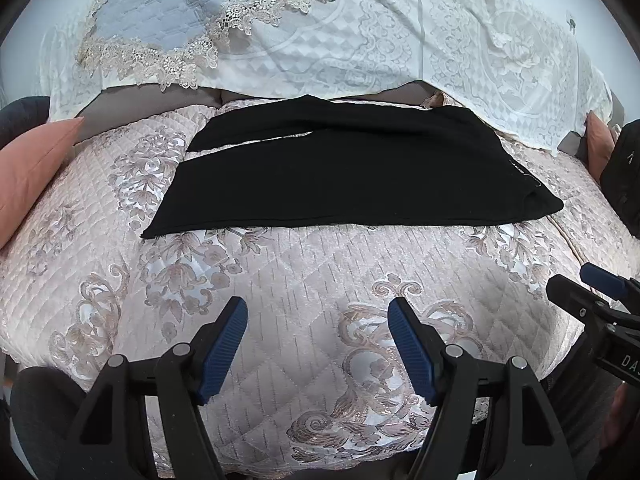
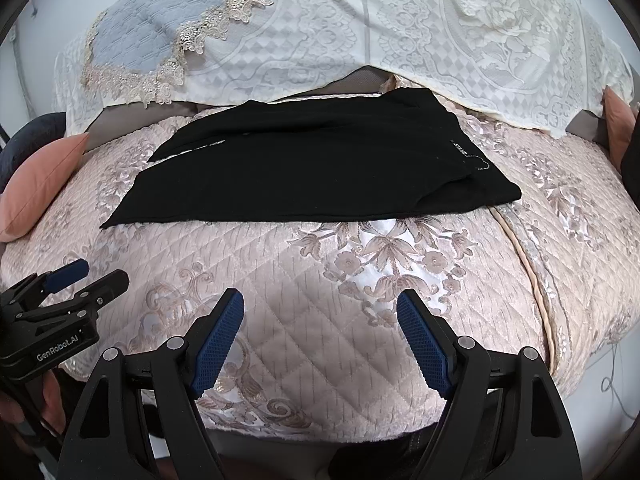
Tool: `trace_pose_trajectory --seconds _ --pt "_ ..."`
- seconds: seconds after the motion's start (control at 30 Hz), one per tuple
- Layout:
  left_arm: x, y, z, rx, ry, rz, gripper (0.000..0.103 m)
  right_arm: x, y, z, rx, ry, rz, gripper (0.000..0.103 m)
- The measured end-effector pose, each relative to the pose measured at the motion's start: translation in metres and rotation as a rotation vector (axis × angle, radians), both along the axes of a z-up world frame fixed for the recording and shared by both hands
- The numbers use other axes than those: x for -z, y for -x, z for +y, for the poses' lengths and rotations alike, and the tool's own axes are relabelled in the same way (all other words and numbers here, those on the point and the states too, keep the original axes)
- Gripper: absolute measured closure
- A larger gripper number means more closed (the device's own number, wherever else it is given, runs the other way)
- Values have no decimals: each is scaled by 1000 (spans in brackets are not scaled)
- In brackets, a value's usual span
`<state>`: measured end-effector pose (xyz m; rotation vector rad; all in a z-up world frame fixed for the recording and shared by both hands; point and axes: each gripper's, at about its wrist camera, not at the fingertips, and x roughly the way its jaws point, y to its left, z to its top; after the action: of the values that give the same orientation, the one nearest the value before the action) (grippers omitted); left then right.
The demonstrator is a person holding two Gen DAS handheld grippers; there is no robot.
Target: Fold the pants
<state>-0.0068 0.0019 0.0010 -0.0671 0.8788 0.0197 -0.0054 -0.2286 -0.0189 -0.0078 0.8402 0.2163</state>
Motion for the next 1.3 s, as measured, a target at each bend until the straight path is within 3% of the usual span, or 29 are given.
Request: trace_pose_trajectory --seconds 1.3 --pt "7 -5 7 -15 4 10 31 4 -4 1 -1 3 9 24"
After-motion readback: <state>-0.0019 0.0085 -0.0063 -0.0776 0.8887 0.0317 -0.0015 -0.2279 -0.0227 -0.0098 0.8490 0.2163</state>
